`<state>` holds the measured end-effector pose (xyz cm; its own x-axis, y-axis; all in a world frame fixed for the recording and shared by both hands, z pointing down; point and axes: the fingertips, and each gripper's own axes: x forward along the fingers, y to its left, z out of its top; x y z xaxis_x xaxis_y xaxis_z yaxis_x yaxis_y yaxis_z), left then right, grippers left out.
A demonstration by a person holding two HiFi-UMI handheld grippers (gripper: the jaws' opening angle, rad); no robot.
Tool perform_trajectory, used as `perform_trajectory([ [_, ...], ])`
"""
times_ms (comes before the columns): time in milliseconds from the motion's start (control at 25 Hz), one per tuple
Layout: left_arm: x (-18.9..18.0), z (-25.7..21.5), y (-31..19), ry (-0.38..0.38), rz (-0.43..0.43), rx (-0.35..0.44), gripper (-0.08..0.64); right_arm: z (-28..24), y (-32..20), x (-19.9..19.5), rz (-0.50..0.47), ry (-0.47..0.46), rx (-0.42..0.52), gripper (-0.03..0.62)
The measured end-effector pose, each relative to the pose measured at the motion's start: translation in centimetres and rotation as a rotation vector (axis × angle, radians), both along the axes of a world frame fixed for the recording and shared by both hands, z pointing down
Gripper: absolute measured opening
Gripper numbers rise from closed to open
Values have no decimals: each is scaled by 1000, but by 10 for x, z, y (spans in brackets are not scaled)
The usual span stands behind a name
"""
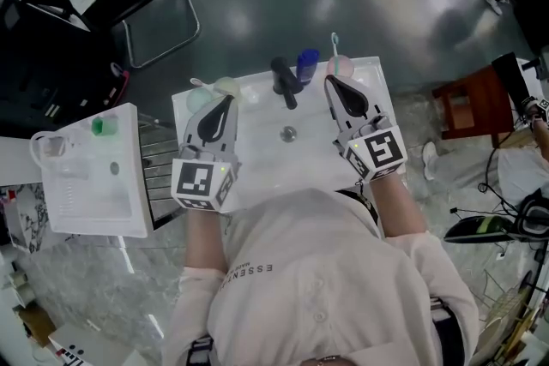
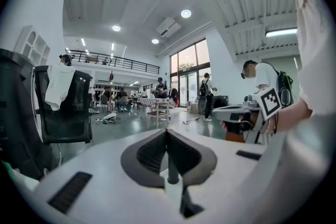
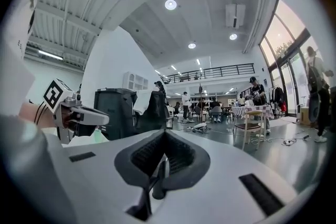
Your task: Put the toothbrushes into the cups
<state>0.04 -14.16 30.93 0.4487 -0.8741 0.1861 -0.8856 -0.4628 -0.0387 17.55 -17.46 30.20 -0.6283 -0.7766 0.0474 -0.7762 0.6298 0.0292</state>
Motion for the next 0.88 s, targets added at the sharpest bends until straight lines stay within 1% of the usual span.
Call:
perform_trajectory([
  [240,-2,0,4,-1,-16,-2,2,1,4,-4,-5,-23,-9,14],
  [480,0,1,4,-15,-23,-9,2,-3,3,4,14,-46,-9,14],
  [720,5,6,4,-21,-23,-27,2,7,0,4,2,-3,-26,14],
  [880,7,5,1,-27,-24,-9,2,8,-3,2,-23,5,-24,14],
])
